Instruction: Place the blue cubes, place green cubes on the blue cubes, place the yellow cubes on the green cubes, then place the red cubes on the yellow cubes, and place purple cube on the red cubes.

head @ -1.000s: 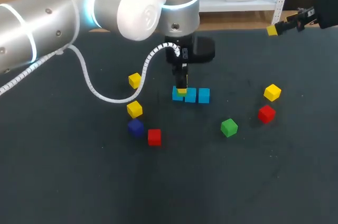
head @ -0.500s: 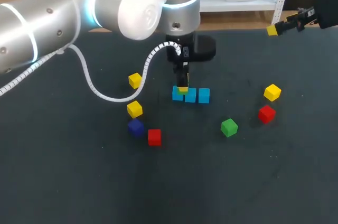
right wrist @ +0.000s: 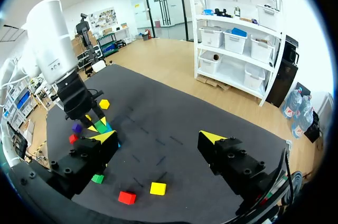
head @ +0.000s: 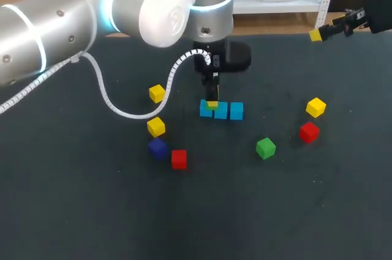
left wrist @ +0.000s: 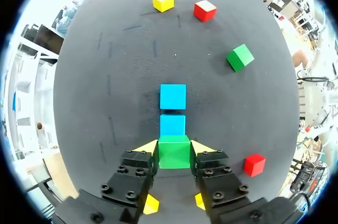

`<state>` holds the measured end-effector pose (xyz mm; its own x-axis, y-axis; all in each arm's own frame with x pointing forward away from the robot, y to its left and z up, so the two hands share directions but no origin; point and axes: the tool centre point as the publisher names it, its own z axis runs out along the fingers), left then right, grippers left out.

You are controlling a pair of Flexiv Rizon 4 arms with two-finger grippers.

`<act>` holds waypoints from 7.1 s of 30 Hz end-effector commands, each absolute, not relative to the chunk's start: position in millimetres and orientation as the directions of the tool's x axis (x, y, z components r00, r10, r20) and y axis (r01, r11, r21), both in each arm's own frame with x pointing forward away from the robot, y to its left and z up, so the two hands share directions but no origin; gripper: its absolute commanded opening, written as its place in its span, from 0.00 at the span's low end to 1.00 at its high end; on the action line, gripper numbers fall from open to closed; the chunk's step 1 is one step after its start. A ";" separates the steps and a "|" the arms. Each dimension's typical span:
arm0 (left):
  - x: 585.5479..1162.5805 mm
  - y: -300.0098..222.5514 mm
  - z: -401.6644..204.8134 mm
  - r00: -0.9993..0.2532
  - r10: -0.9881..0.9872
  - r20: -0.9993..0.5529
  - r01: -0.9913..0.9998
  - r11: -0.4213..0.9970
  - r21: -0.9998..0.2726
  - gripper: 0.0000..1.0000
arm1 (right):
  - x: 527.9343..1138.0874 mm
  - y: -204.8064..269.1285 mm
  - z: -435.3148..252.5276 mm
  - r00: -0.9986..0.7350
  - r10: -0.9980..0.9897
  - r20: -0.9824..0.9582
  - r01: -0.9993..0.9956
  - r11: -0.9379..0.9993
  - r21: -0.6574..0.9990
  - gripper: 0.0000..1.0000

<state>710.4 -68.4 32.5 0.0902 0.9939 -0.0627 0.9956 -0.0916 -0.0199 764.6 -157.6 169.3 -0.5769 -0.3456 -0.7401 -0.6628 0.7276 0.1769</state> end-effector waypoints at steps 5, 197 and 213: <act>713.0 -69.3 32.8 0.092 0.994 -0.059 0.995 -0.093 -0.019 0.11 | 765.0 -157.8 168.6 -0.575 -0.345 -0.742 -0.665 0.726 0.178 1.00; 671.8 79.0 197.0 -0.433 0.575 -0.694 0.732 0.674 0.101 1.00 | 765.0 -157.8 168.6 -0.575 -0.345 -0.742 -0.665 0.726 0.178 1.00; 676.2 126.4 198.0 -0.429 0.384 -0.818 0.590 0.804 0.068 1.00 | 765.0 -157.8 168.6 -0.575 -0.345 -0.742 -0.665 0.726 0.178 1.00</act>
